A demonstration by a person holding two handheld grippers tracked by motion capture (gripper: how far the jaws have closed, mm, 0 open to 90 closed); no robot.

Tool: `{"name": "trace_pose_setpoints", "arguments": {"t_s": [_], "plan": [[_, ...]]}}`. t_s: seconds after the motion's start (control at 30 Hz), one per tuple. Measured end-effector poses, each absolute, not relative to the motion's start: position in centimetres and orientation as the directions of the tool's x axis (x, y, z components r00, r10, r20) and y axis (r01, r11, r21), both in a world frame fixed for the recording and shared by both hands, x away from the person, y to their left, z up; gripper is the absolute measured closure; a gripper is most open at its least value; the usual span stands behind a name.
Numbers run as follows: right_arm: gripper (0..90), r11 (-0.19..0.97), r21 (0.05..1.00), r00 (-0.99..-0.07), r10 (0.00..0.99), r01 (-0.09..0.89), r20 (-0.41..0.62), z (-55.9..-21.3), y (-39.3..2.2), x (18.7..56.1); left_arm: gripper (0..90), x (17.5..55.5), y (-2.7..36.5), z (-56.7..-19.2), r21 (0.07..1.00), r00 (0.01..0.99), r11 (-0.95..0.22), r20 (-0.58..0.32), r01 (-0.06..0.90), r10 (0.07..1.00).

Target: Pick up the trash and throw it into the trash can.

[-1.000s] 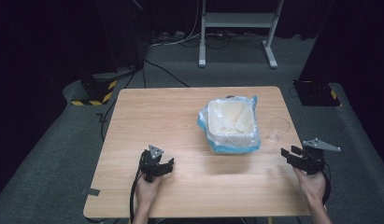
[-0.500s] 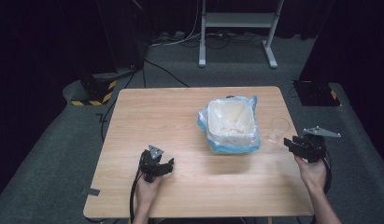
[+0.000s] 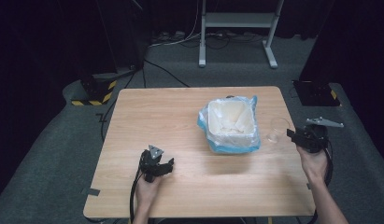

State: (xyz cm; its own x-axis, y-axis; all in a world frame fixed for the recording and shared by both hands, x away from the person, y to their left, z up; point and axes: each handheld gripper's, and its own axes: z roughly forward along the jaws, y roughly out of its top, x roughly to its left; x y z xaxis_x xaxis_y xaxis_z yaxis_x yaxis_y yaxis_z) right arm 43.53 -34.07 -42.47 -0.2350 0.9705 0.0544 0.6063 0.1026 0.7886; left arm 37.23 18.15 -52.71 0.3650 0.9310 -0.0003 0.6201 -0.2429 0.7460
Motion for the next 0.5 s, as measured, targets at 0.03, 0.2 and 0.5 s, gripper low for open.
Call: {"name": "trace_pose_setpoints", "arguments": {"t_s": [0.03,0.2,0.5], "plan": [[57.7,0.098,0.789,-0.233,0.971,0.607,0.059,-42.4,-34.1,43.7,29.5,37.2,18.1,-52.7,0.746,0.365,-0.243,0.000,0.620,0.931],[58.1,0.092,0.786,-0.227,0.972,0.611,0.062,-42.3,-34.3,44.6,29.5,37.2,18.2,-52.7,0.746,0.365,-0.244,0.000,0.620,0.931],[59.6,0.075,0.776,-0.196,0.979,0.626,0.064,-42.1,-34.4,46.4,29.5,37.2,18.2,-52.7,0.744,0.367,-0.246,0.002,0.621,0.930]]}}
